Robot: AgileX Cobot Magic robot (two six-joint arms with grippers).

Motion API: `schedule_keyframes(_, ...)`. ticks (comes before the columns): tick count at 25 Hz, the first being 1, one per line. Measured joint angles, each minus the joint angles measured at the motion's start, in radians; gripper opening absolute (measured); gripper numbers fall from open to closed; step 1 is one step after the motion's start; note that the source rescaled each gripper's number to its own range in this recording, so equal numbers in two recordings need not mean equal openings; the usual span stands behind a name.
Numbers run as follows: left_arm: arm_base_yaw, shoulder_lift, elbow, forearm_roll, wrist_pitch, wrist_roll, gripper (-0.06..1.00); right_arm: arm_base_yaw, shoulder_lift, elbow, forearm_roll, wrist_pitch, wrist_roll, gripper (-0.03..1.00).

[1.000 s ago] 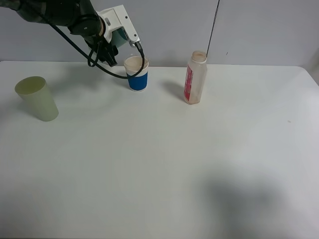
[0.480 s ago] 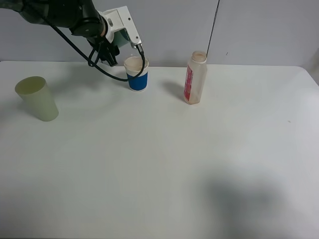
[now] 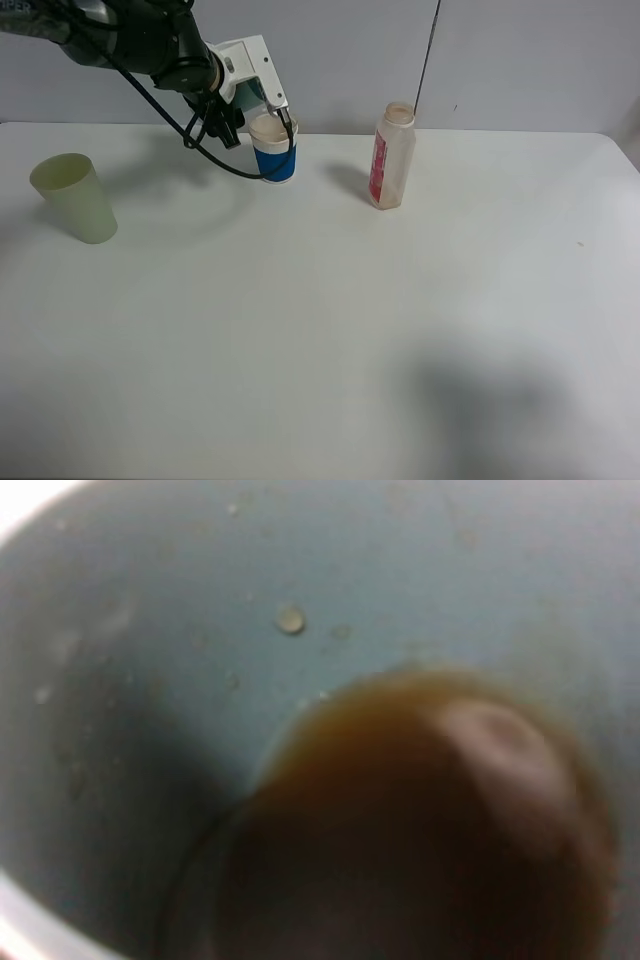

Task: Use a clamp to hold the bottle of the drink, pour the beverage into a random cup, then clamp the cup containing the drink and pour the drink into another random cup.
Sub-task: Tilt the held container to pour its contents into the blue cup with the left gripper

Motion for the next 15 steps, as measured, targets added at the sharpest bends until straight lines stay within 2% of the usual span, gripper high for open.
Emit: schedule_keyframes(15, 0.0, 0.0, 0.0, 0.099, -0.001, 0.0, 0.01, 0.0, 0.0, 0.0, 0.0, 0.0, 0.0, 1.0)
